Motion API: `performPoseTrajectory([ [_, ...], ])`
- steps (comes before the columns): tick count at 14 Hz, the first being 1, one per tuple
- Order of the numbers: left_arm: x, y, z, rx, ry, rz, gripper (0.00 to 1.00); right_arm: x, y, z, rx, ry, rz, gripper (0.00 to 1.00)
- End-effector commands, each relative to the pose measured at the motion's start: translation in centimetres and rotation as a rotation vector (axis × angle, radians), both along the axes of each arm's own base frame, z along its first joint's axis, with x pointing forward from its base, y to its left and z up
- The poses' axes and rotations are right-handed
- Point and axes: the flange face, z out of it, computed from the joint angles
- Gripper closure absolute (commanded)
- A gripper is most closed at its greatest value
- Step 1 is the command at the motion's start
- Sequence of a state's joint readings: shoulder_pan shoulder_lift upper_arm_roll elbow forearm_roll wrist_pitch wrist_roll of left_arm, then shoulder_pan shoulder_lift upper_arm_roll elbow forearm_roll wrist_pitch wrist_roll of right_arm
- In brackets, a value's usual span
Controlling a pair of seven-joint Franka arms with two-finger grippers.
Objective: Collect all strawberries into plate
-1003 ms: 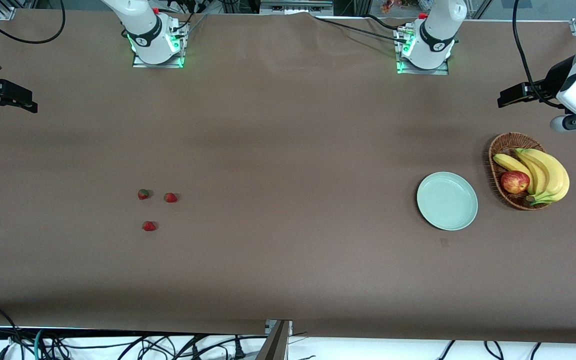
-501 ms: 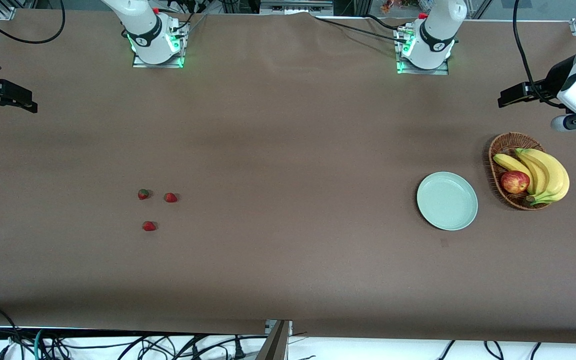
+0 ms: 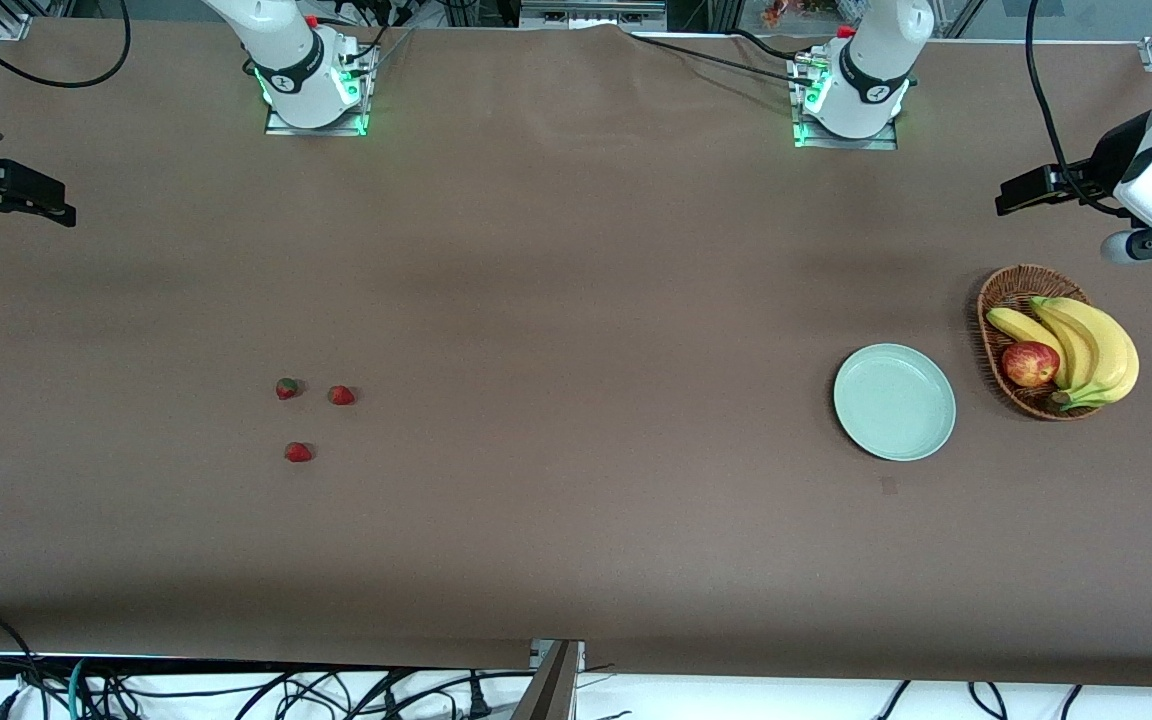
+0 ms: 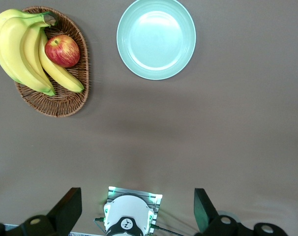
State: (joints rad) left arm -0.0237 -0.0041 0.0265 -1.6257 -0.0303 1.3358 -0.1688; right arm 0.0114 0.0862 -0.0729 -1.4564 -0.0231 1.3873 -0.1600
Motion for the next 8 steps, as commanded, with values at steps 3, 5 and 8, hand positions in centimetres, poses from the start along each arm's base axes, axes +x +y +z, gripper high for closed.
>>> performPoseTrajectory([
  [3,0.4,0.0,0.5,0.03,-0.005,0.0,0.0,0.4,-0.4,-0.2,0.022,-0.003,-0.003,0.0],
  [5,0.4,0.0,0.4,0.03,-0.003,0.0,0.0,1.9,-0.4,-2.6,0.021,0.014,0.0,0.0],
  [8,0.4,0.0,0.4,0.03,-0.003,0.0,0.0,3.6,-0.4,-4.8,0.017,0.009,-0.001,0.0],
])
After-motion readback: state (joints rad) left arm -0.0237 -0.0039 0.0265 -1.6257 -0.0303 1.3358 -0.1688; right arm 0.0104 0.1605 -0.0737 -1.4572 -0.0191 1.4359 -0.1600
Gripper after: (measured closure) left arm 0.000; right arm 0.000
